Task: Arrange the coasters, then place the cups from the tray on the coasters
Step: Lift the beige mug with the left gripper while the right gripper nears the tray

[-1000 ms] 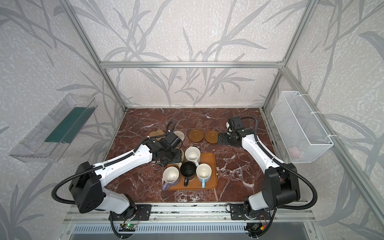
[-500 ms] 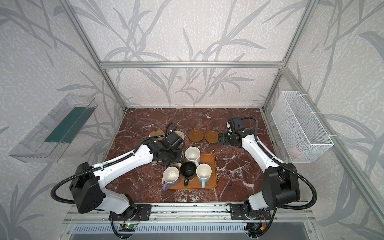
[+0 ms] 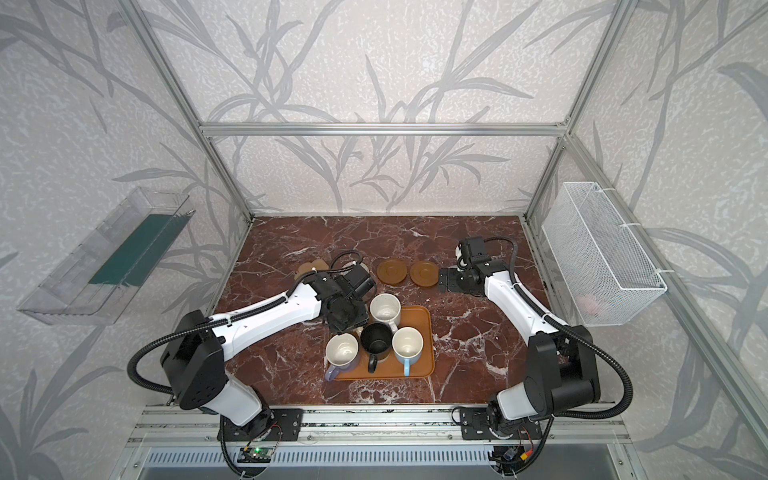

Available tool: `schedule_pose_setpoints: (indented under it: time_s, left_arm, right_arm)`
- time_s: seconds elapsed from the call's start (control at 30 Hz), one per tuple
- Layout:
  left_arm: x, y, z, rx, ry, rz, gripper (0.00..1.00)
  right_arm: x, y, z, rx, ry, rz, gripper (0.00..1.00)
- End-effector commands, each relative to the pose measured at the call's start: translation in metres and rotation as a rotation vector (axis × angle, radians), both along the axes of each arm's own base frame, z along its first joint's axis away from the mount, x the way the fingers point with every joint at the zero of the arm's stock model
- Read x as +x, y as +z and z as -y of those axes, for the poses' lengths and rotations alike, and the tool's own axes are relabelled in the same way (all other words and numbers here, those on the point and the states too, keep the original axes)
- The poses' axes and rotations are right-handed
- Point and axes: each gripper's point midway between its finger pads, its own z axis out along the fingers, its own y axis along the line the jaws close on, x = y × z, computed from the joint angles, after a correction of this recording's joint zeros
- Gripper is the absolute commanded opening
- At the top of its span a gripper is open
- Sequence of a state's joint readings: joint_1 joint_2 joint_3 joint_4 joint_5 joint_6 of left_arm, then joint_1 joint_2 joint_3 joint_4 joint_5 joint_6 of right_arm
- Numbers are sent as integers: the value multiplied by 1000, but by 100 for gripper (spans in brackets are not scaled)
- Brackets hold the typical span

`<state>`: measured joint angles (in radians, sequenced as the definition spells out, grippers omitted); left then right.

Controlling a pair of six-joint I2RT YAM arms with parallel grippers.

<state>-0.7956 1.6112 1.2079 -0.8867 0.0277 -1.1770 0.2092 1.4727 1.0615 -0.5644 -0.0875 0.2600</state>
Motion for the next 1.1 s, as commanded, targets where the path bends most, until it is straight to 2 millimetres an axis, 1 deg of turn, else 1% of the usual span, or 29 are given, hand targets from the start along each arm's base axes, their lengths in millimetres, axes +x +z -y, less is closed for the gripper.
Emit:
schedule_pose_setpoints:
  time_s: [0.0, 0.2, 0.3, 0.47, 0.6, 0.7, 0.8, 0.87, 1.03, 1.07]
  left_arm:
    - [0, -2, 4, -5, 51, -4, 40]
    - [4, -10, 3, 23, 61, 1, 37]
    - [3, -17, 6, 15, 70, -11, 35]
    - [6, -24, 5, 34, 66, -12, 32]
    - [7, -31, 9, 37, 57, -27, 26]
    - [7, -34, 8, 55, 47, -31, 25]
    - [9, -31, 4, 81, 41, -23, 20]
    - [10, -28, 3, 88, 36, -14, 14]
    - [13, -15, -2, 110, 16, 16, 0]
    - [14, -11, -3, 113, 14, 23, 0]
  right_arm:
    - [-1, 5, 1, 9, 0, 23, 99]
    - [0, 11, 1, 15, 1, 42, 99]
    - [-1, 10, 1, 15, 2, 39, 99]
    - [0, 10, 1, 16, 1, 38, 99]
    - [0, 9, 1, 13, 0, 37, 99]
    - [0, 9, 1, 11, -1, 37, 99]
    - [0, 10, 2, 11, -4, 39, 99]
    - [0, 10, 2, 10, -2, 39, 99]
    - [0, 13, 2, 10, -1, 46, 99]
    - [0, 15, 2, 14, 0, 54, 99]
